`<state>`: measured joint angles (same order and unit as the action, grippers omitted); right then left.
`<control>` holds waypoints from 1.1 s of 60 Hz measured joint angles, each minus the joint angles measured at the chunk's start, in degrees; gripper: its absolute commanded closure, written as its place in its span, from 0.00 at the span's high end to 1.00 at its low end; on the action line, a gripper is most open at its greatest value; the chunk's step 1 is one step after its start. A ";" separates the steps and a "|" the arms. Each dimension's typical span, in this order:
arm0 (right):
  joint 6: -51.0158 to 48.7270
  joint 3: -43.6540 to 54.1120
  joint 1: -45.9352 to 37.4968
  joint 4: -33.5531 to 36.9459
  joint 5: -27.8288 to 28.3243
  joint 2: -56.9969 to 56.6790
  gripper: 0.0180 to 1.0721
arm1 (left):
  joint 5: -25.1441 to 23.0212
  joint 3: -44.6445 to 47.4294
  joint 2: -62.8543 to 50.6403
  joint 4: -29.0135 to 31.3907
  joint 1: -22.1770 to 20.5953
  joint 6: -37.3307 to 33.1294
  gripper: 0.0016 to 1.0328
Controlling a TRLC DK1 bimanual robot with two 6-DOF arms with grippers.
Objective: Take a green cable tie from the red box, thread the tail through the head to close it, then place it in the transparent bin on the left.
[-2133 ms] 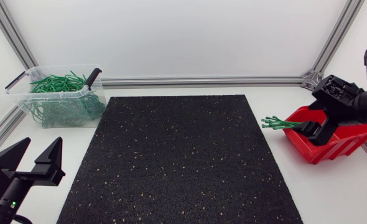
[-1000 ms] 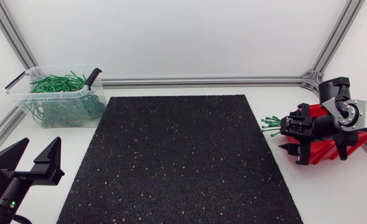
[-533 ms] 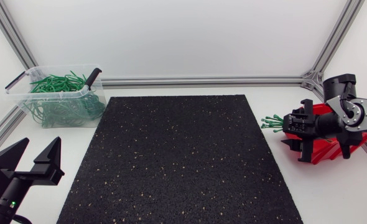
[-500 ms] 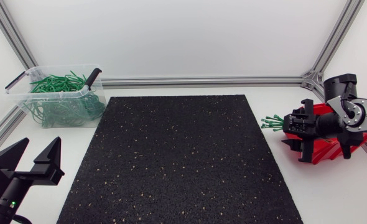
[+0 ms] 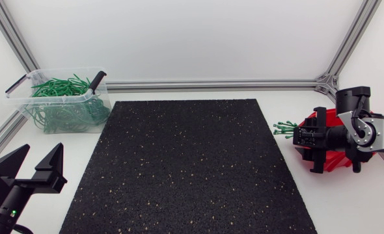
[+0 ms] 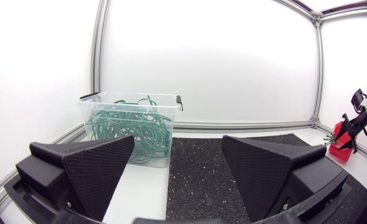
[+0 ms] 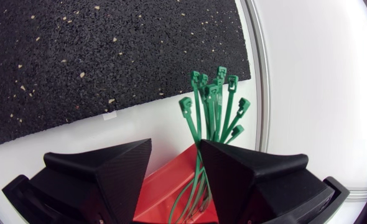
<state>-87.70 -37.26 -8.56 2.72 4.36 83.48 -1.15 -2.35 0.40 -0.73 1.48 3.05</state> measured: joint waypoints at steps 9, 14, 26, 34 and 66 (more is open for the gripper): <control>-0.79 0.90 0.00 -0.59 -0.15 0.00 0.30 | 0.04 0.00 0.00 0.02 -0.04 0.00 0.95; -1.11 1.01 0.00 -0.92 -0.15 0.00 0.25 | 0.04 0.00 0.00 0.02 -0.04 0.00 0.95; -1.51 1.46 0.00 -1.25 -0.11 -0.79 0.25 | 0.17 0.00 0.00 0.02 -0.04 0.00 0.95; -2.03 1.99 0.00 -1.27 0.33 -3.98 0.26 | 0.17 0.00 0.00 0.02 -0.04 0.00 0.95; -2.54 2.40 0.83 -5.49 0.02 -2.95 0.44 | 0.20 0.00 0.00 0.02 -0.04 -0.02 0.95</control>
<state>-90.24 -34.85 -7.73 -2.76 4.38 80.53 -0.95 -2.35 0.40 -0.71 1.43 3.03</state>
